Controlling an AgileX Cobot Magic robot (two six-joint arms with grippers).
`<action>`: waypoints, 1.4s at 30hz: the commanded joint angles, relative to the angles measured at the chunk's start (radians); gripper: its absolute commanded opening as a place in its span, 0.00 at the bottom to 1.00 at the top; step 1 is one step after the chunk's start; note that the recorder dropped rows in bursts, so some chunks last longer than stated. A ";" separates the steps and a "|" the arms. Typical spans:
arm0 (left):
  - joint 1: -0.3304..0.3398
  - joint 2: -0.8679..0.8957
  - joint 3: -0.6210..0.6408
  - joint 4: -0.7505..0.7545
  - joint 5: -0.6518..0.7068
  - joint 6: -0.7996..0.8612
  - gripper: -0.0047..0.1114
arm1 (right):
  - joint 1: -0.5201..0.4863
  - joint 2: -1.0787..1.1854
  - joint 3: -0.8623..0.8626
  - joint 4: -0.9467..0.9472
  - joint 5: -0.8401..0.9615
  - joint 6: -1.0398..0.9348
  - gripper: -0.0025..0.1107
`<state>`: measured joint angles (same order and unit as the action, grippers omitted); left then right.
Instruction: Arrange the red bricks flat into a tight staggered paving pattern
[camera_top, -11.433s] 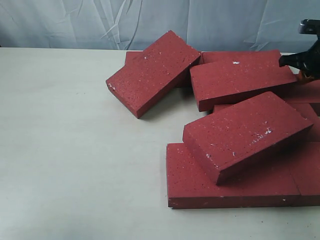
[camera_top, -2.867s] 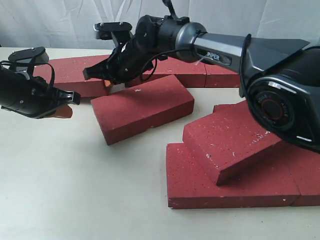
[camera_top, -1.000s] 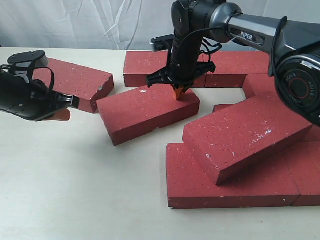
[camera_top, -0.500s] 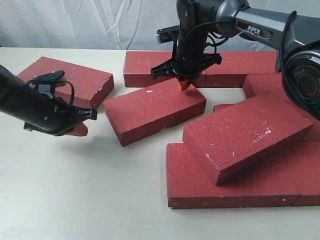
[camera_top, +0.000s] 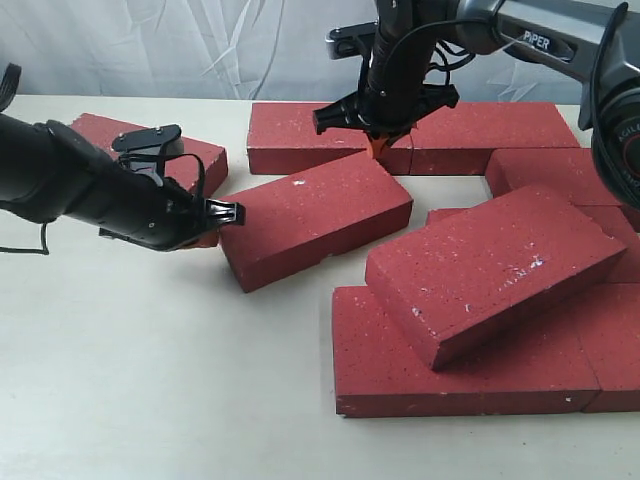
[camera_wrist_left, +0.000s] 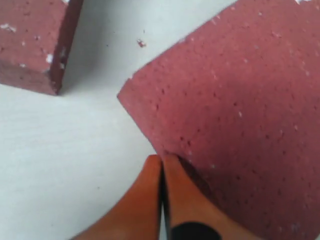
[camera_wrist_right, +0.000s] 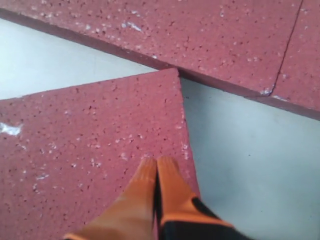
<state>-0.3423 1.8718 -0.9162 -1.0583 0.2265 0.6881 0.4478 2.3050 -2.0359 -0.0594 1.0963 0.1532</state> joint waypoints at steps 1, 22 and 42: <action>-0.010 0.066 -0.045 -0.057 -0.039 0.002 0.04 | -0.008 -0.009 0.001 -0.010 0.001 -0.007 0.02; 0.094 0.029 -0.220 0.169 0.116 -0.202 0.04 | -0.028 -0.011 0.001 0.218 0.053 -0.104 0.02; -0.039 -0.098 -0.178 0.809 0.310 -0.737 0.04 | -0.041 -0.097 0.011 0.206 0.105 -0.161 0.02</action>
<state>-0.3750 1.7808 -1.0977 -0.2474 0.5369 -0.0405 0.4129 2.2191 -2.0340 0.1487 1.2121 0.0000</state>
